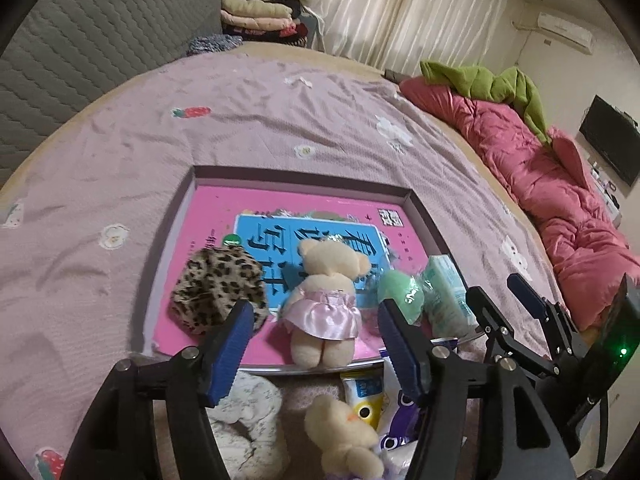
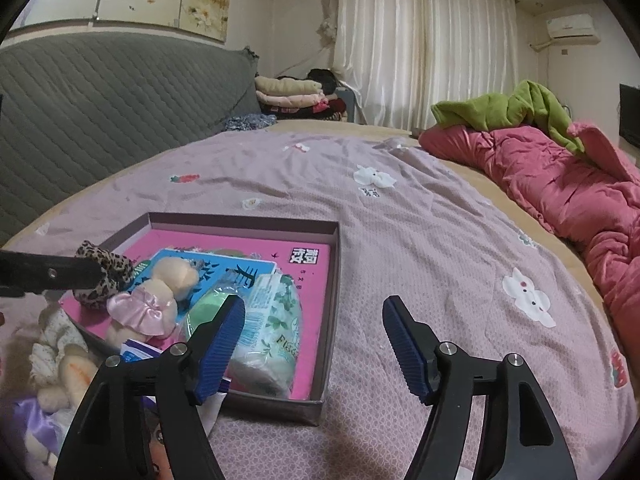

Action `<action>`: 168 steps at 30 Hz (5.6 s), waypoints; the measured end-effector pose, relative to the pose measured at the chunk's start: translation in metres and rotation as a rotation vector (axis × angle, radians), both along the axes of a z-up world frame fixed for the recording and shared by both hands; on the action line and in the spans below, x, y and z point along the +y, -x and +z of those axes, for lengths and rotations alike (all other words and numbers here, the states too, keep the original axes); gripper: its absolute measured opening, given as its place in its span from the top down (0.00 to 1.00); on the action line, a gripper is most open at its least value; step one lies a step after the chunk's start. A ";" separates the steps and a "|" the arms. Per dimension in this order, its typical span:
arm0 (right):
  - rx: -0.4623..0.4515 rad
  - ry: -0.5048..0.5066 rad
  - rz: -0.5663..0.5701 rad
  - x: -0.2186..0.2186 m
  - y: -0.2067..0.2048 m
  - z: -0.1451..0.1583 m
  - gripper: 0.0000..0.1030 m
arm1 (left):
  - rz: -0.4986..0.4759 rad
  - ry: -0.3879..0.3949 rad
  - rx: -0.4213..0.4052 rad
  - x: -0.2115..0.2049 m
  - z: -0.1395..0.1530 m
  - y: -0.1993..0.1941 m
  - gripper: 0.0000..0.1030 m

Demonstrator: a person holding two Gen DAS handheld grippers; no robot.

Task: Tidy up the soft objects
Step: 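Move both open tools back toward the remaining soft items beside the tray, then grasp the purple-bow bear with the left tool while the right grasps the green tissue pack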

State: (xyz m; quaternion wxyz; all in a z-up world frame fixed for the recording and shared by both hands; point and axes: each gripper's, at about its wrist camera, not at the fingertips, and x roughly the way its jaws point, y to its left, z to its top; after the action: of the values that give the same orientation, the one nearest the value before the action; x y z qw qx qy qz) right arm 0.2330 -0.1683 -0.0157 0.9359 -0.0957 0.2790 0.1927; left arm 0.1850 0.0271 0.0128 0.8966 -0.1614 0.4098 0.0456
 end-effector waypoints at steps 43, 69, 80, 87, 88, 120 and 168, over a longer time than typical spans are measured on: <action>-0.127 -0.091 0.018 -0.025 0.080 0.051 0.26 | 0.051 -0.011 -0.060 0.030 0.036 0.077 0.37; -0.057 -0.061 0.072 -0.016 0.141 0.056 0.26 | -0.035 -0.004 -0.036 0.004 0.044 0.105 0.37; -0.030 -0.047 0.088 -0.015 0.154 0.054 0.26 | -0.062 0.000 -0.015 -0.003 0.041 0.112 0.37; 0.006 -0.043 0.109 -0.010 0.159 0.049 0.26 | -0.089 0.011 0.015 -0.010 0.032 0.112 0.37; 0.014 -0.042 0.112 -0.009 0.160 0.047 0.26 | -0.093 0.010 0.019 -0.012 0.031 0.112 0.37; 0.156 0.026 0.153 0.012 0.158 0.009 0.26 | -0.129 0.073 0.156 -0.032 -0.020 0.089 0.37; 0.084 0.174 0.240 0.055 0.141 -0.031 0.37 | -0.111 0.277 0.244 -0.022 -0.069 0.032 0.63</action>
State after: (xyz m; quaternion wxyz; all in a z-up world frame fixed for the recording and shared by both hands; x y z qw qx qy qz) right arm 0.0920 -0.1134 -0.0466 0.8818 -0.2006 0.3203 0.2822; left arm 0.1531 0.0050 -0.0567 0.8105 -0.2535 0.5264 -0.0416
